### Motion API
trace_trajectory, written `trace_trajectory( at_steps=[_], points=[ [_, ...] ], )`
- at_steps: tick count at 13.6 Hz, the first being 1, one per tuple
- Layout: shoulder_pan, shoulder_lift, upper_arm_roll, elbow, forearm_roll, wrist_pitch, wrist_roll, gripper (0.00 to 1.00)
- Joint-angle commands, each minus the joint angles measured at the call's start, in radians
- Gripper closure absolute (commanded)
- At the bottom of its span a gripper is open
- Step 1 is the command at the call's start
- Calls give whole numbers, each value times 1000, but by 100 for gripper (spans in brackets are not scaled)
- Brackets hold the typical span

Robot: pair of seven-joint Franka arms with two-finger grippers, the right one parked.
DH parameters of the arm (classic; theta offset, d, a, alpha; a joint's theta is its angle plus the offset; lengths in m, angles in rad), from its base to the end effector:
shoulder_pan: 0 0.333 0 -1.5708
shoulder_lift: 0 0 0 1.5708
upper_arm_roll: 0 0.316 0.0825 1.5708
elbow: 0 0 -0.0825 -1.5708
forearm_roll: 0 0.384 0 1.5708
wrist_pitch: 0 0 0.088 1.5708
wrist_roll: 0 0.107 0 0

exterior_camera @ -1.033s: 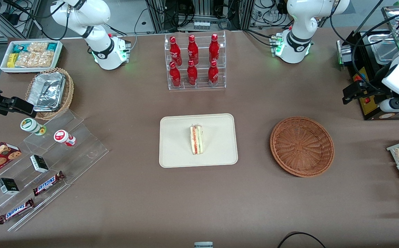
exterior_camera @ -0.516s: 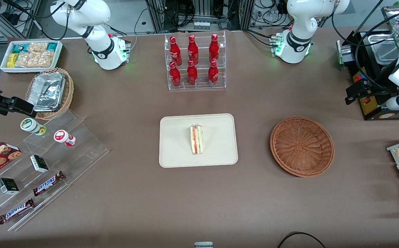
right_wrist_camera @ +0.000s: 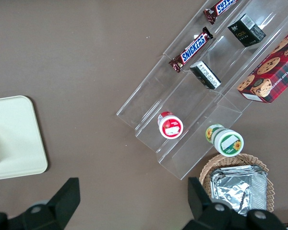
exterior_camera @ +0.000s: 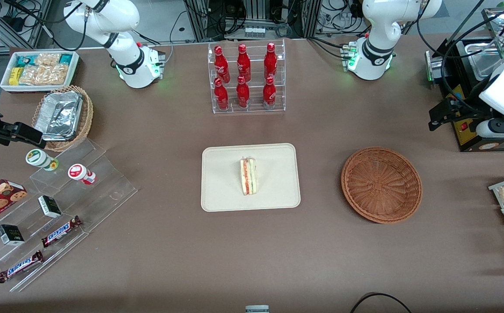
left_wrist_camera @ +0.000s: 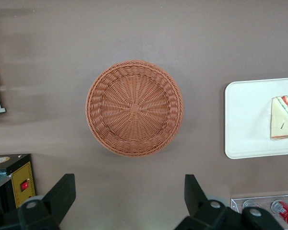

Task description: Place sandwich from basket to tray

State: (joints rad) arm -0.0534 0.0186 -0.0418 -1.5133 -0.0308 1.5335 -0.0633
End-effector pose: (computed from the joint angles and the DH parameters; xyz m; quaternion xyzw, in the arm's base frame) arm 0.5542 -0.0561 0.6380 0.9997 -0.0165 -0.0004 0.0158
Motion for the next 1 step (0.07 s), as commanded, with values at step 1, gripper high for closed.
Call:
trace_trajectory(
  at_steps=[1],
  points=[
    [-31, 3, 37, 25, 12, -26, 2, 0]
  ],
)
